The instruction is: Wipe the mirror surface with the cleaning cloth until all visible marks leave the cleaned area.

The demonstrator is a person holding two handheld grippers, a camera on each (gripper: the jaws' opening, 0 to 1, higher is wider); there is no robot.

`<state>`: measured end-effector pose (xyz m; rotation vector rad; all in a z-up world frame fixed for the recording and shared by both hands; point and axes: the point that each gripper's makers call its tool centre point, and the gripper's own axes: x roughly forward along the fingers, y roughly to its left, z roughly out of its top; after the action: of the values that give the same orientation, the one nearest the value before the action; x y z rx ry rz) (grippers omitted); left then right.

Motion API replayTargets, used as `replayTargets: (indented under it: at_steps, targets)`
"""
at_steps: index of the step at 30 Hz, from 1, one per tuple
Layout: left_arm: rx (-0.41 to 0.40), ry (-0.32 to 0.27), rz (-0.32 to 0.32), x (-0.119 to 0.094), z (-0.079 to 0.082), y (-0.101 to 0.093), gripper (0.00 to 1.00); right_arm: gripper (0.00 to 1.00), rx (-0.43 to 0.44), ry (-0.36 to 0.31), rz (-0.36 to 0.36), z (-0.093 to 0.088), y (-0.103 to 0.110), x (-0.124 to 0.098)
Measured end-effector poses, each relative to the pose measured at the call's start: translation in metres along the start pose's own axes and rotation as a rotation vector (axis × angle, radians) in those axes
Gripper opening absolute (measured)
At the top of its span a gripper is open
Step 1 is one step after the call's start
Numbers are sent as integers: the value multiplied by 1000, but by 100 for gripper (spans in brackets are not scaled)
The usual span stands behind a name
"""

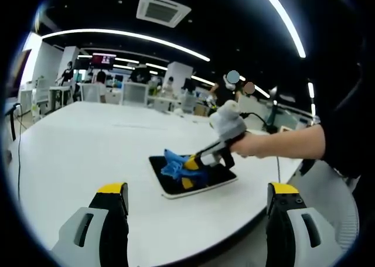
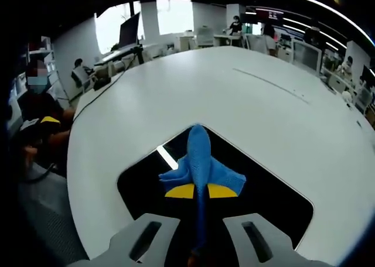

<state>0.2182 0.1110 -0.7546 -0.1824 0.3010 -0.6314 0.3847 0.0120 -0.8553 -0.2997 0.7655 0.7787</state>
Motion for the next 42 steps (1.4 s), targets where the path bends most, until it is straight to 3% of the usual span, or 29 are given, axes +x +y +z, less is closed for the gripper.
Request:
replayTargets:
  at_steps: [42]
  targets:
    - [2,3,5,0,0,0,99,0,117,7,-89,-37,-47,-41]
